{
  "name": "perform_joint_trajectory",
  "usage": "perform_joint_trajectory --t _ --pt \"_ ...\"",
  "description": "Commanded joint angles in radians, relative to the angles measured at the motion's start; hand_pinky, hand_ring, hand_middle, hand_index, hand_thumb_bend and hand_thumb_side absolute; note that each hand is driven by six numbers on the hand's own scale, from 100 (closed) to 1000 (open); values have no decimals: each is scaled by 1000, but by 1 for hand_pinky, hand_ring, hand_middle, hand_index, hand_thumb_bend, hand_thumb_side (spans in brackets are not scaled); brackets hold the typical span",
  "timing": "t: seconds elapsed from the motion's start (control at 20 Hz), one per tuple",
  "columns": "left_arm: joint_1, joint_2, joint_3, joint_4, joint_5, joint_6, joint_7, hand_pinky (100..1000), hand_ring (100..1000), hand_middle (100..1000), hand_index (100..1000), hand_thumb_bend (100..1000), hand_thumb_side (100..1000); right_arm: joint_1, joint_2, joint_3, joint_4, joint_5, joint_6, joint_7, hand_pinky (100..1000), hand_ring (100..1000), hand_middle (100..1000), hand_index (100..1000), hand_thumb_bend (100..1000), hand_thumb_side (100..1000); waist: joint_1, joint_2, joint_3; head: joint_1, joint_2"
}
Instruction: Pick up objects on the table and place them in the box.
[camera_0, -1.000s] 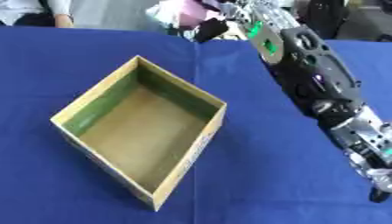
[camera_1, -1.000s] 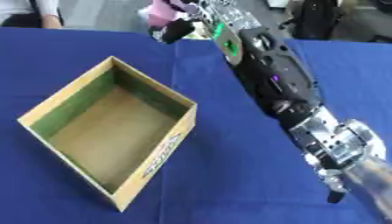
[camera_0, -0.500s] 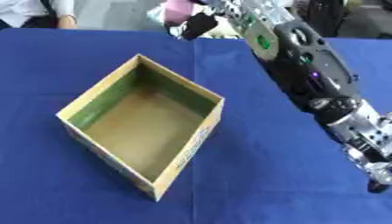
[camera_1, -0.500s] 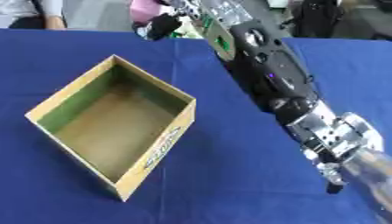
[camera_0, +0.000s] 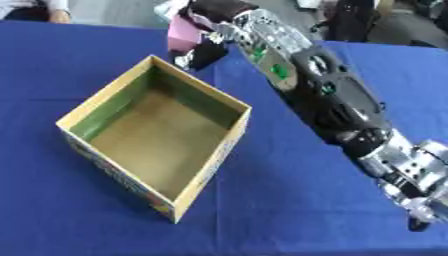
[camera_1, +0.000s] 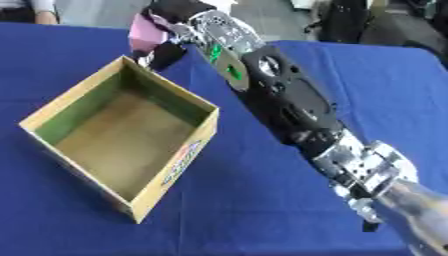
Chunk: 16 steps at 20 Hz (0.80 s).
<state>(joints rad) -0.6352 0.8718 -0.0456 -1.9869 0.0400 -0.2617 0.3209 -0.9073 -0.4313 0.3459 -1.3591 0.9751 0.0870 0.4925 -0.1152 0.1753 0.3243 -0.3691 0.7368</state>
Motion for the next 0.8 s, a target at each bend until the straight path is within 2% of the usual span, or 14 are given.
perform_joint_trajectory --t 0.05,0.25,0.6,0.8 --pt "-17 29 8 -13 4 12 -3 786 839 763 747 100 595 -7 8 4 -25 11 -3 3 964 761 496 626 100 617 0 -21 -8 2 -1" --pt "-14 19 11 -13 10 25 -6 790 840 778 743 100 616 12 39 15 -22 32 -4 -2 967 763 496 625 100 616 -15 -25 -16 -2 -3" --pt "-11 9 14 -13 11 33 -8 791 841 784 741 100 627 23 71 27 -12 54 -8 -14 947 758 495 622 100 618 -17 -22 -4 6 1" --pt "-7 4 14 -13 10 36 -10 793 842 789 739 100 636 31 84 27 -16 40 5 -30 861 722 497 620 100 634 -17 -20 1 8 -1"
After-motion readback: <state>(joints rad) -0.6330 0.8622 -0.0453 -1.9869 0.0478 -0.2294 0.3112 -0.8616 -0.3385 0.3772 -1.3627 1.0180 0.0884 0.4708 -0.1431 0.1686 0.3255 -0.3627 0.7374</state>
